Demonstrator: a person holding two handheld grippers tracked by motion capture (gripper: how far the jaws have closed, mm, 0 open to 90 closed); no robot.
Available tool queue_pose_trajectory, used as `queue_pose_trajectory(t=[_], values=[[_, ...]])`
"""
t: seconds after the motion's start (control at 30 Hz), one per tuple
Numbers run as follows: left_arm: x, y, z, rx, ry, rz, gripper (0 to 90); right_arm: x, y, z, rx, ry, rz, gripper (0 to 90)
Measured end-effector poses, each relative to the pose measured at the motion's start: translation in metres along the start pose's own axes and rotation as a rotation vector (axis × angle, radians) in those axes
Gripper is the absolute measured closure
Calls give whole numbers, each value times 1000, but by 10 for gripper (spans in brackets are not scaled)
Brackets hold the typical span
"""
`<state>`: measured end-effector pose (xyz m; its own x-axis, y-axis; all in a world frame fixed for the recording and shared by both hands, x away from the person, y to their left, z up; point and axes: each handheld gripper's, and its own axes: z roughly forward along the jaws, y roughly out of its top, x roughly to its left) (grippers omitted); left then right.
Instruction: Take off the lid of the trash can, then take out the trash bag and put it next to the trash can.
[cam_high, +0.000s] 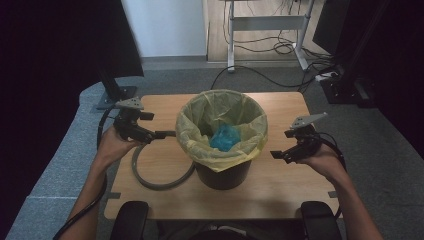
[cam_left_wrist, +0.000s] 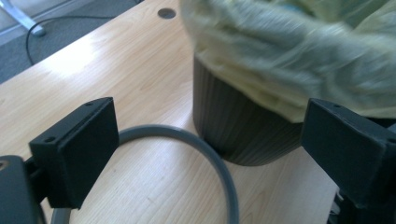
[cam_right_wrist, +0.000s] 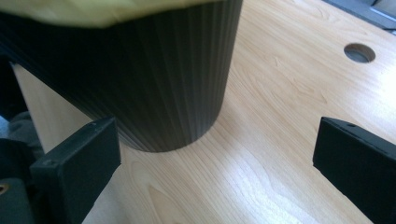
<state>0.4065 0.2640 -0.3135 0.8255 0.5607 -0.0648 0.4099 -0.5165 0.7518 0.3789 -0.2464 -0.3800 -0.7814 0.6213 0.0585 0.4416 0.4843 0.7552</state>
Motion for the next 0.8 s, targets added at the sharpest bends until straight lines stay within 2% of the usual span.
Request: queue_pose_trajectory(t=[0.23,0.53,0.7,0.8], values=[[-17,20,-2,15,-27,70,25,7,22,-13,-13,40,-37,7],[-38,40,3,19,-74,132,24,18,50,-28,-32,96,-76,7],[-48,51,4,5,-123,161,27,25,65,-32,-40,119,-107,8],[-56,58,7,5,-151,192,31,31,72,-33,-40,140,-132,8]])
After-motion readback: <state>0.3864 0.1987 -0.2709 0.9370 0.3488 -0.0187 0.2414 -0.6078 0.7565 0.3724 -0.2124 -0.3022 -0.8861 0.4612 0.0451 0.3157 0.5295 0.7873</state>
